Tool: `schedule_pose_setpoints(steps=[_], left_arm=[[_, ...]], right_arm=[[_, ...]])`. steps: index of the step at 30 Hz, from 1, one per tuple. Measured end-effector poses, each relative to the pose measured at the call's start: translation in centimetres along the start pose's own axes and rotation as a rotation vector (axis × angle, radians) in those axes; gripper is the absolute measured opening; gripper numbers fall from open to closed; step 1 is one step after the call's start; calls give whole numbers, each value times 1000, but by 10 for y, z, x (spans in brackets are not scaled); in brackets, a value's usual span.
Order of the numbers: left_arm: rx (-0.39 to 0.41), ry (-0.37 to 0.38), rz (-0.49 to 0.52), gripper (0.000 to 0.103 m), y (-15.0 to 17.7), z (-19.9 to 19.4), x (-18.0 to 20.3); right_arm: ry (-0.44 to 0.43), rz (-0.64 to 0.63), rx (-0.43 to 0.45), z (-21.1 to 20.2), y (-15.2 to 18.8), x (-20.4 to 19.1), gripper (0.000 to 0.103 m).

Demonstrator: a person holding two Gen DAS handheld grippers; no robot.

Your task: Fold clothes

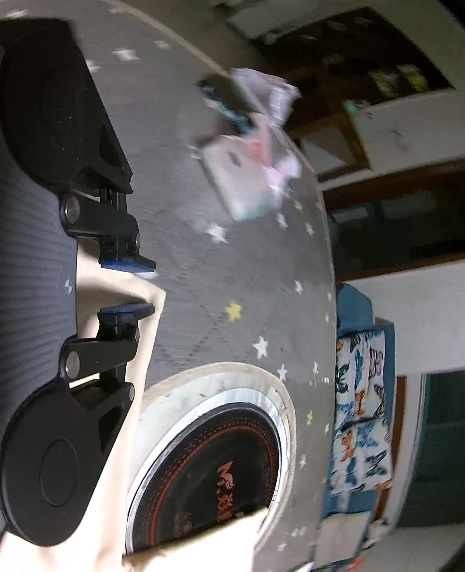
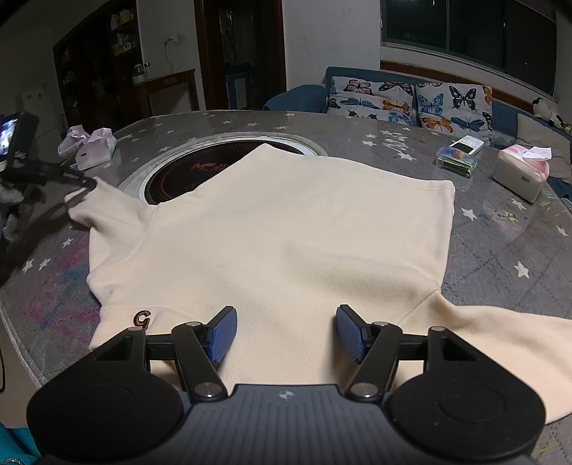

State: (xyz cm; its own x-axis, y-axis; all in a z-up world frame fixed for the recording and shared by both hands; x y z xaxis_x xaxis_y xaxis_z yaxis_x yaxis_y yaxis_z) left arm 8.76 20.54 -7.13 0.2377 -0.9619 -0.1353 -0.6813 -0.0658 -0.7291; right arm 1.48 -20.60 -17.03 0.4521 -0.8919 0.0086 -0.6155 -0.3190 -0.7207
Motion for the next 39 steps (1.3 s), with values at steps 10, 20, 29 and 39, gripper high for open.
schedule_pose_setpoints(steps=[10,20,29,39], left_arm=[[30,-69,129,26,-12,17,10],[87,245,-11,26,-19,-52,57],[14,594,-7,24,-12,-56,157],[-68,588,-58,24,5,-27,162]], right_arm=[[5,-7,-5,1,0,-3,68],[16,11,14,-3,-4,3,68],[35,55,31,-7,-2,15,68],[54,92,71,-8,-13,31,68]])
Point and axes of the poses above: each gripper's, at about its wrist camera, not at the fingertips, and z roughly the way its jaws point, x to its right, y to its underside, the point moved 6 cm from there along z, roughly the way its jaws point, and after that the axes turned 5 degrees about y, right-handed, at the moved point
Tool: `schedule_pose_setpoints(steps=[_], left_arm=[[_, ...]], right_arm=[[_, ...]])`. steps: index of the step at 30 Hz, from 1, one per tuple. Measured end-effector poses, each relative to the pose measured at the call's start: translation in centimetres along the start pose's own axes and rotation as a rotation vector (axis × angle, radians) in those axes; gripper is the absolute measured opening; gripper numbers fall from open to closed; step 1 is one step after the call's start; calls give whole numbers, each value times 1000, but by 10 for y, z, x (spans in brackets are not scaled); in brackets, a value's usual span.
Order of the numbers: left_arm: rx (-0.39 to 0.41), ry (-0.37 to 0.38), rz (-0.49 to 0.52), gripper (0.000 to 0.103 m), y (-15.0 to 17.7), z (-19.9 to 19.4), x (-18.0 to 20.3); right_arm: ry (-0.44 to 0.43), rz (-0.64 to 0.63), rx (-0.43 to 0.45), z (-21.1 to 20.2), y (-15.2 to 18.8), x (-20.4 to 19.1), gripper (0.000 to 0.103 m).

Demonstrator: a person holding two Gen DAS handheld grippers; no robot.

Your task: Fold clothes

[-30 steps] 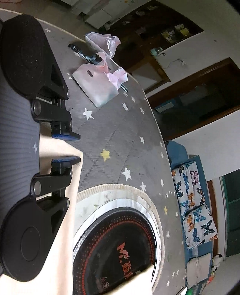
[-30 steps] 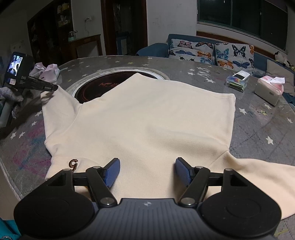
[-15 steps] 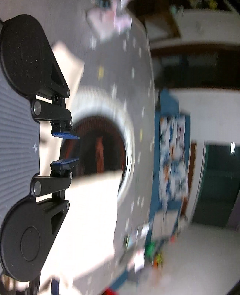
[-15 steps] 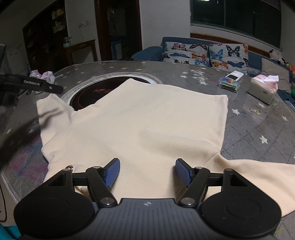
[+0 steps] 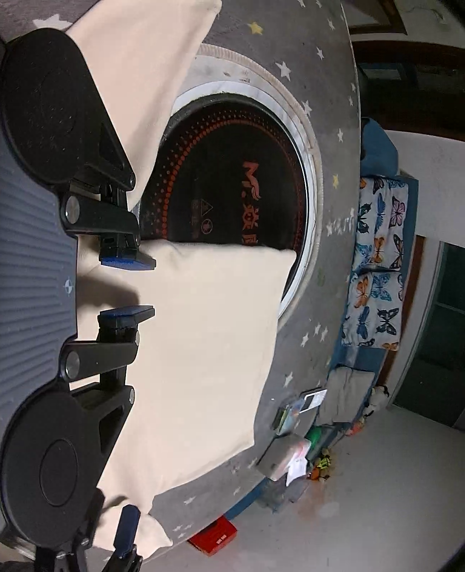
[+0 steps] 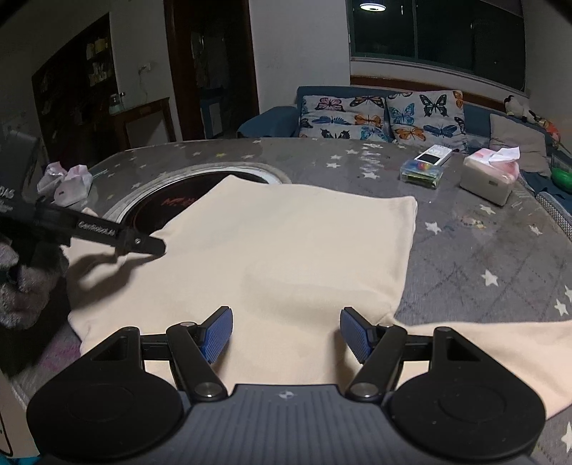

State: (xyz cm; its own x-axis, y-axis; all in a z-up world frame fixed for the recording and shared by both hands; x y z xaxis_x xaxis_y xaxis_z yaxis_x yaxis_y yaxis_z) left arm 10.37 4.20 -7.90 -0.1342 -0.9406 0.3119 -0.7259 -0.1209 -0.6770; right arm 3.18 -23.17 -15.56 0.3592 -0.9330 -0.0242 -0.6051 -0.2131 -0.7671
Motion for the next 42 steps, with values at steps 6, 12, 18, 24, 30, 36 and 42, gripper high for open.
schedule_pose_setpoints(steps=[6,12,18,24,30,36,42], left_arm=[[5,-7,10,24,0,0,1],[9,-15,16,24,0,1,3],[10,-20,18,24,0,1,3],[13,-31,39,24,1,1,5],[23,-42,70,29,2,-4,17],[39,-5,144,35,9,-17,47],[31,67,216,42,23,-23,88]], right_arm=[[39,48,-31,18,1,15,66],[39,35,-20,9,1,17,66],[43,48,-3,18,-10,19,66],[56,84,-22,21,-3,30,64],[109,113,22,-5,-3,48,64],[224,204,19,-26,16,91,64],[369,315,15,-47,45,143,64]])
Point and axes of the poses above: each gripper's, at about its wrist camera, not at the fingertips, and z roughly the way its jaws point, x to its right, y to its underside, the point moved 6 cm from there along z, roughly the way its jaws point, and after that the axes turned 5 degrees about y, right-handed, at the moved point
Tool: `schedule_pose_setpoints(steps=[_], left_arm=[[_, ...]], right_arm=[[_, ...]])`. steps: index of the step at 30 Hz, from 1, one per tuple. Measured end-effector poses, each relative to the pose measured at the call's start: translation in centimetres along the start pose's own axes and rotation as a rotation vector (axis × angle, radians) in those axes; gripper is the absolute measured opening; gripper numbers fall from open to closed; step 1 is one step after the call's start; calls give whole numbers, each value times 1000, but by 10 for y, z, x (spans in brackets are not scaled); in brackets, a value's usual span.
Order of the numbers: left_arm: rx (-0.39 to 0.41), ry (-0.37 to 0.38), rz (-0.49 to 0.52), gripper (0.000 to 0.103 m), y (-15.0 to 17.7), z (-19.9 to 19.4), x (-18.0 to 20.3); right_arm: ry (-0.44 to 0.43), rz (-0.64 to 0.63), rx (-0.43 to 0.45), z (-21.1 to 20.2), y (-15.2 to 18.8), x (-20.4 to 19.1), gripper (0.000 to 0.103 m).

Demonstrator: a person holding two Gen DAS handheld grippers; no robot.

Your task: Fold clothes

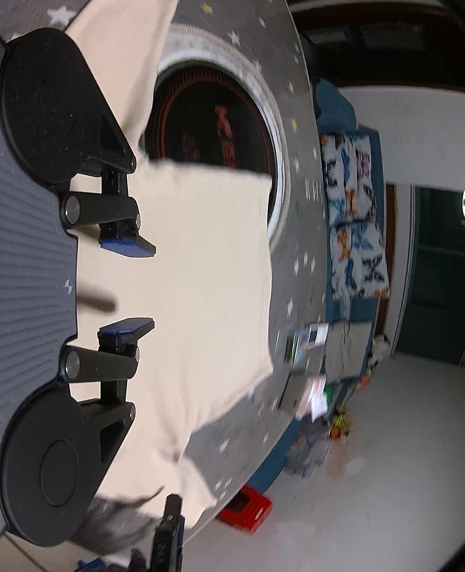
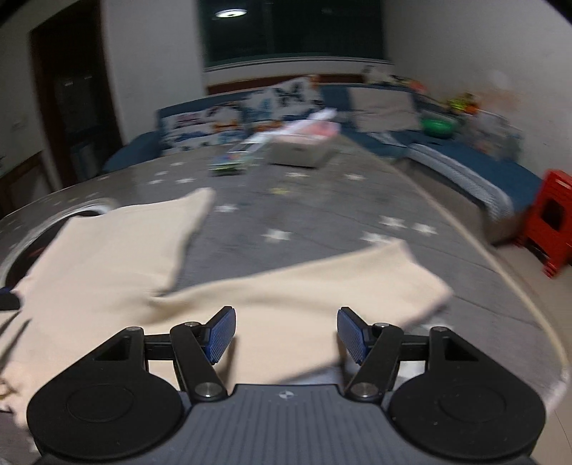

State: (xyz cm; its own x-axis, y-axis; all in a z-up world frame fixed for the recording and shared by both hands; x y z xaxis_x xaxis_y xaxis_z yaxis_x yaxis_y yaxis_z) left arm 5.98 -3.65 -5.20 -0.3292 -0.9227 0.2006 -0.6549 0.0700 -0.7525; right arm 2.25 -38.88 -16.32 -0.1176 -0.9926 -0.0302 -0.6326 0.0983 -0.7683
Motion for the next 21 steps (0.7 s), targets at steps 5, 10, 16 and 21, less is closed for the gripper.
schedule_pose_setpoints(steps=[5,10,16,21], left_arm=[[-16,47,44,47,6,6,30],[-40,67,71,55,12,12,49],[-56,74,77,66,17,16,63],[-58,58,92,71,18,20,72]], right_arm=[[102,76,10,5,3,45,64],[160,145,16,13,3,78,61],[159,171,35,23,1,91,49],[158,168,51,24,0,90,24]])
Point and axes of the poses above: each gripper's, at about its wrist camera, not at the fingertips, and z roughly the way its jaws point, x to its right, y to its underside, the point moved 6 cm from there along z, roughly the way its jaws point, and after that the axes turned 5 degrees about y, right-handed, at the moved point
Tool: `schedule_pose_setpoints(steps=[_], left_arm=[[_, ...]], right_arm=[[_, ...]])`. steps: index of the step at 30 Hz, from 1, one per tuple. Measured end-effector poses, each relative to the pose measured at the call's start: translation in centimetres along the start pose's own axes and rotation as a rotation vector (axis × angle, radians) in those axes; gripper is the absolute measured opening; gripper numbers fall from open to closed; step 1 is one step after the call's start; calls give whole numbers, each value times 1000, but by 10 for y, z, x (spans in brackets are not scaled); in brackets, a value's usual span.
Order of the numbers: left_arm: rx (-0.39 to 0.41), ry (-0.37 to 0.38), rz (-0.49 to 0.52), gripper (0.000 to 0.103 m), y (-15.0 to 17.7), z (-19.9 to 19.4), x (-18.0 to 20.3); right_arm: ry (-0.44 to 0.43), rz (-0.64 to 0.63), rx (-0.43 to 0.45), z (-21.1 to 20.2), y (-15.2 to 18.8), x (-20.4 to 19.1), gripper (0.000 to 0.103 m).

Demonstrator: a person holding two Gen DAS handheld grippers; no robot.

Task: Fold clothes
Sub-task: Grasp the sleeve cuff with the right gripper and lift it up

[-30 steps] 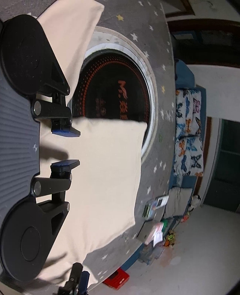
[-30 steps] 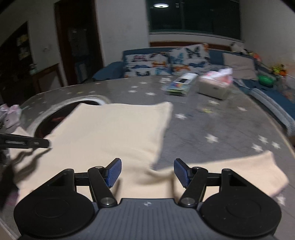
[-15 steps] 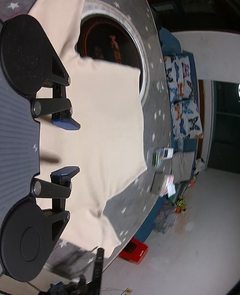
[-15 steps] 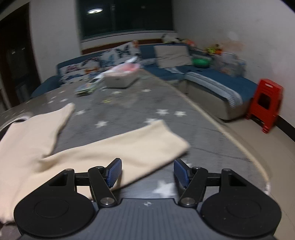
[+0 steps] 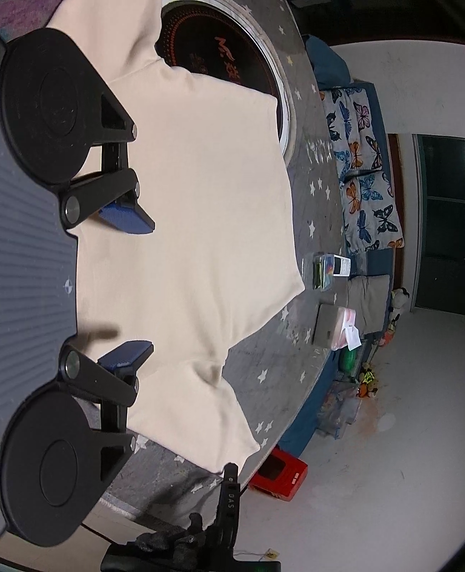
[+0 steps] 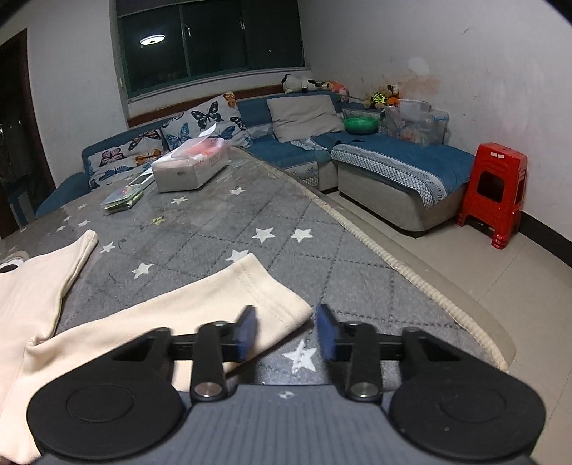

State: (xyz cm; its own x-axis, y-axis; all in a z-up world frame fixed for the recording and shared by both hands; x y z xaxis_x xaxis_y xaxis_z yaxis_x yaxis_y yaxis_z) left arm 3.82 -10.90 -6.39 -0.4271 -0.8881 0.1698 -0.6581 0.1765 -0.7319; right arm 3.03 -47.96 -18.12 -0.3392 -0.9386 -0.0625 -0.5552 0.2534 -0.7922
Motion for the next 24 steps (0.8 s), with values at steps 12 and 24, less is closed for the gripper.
schedule_pose_setpoints(steps=[12,24], left_arm=[[-3,-45,78,78,0,12,15],[0,-56,187,80,5,28,34]], right_arm=[[-87,80,72,-29,-15,8,6],[-165,101,173,-79,-42,3,6]])
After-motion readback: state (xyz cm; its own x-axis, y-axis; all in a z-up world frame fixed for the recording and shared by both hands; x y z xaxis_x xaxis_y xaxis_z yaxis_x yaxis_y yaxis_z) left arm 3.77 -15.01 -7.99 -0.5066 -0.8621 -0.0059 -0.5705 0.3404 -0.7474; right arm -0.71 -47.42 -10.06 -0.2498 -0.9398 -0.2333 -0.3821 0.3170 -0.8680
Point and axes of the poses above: each gripper's, at about its wrist camera, not at the fingertips, and z roughly the way its jaws point, x to its right, y to its underside, the point moved 6 cm from there along z, roughly the way its jaws point, and after that the axes turned 5 degrees about y, right-handed, at the moved point
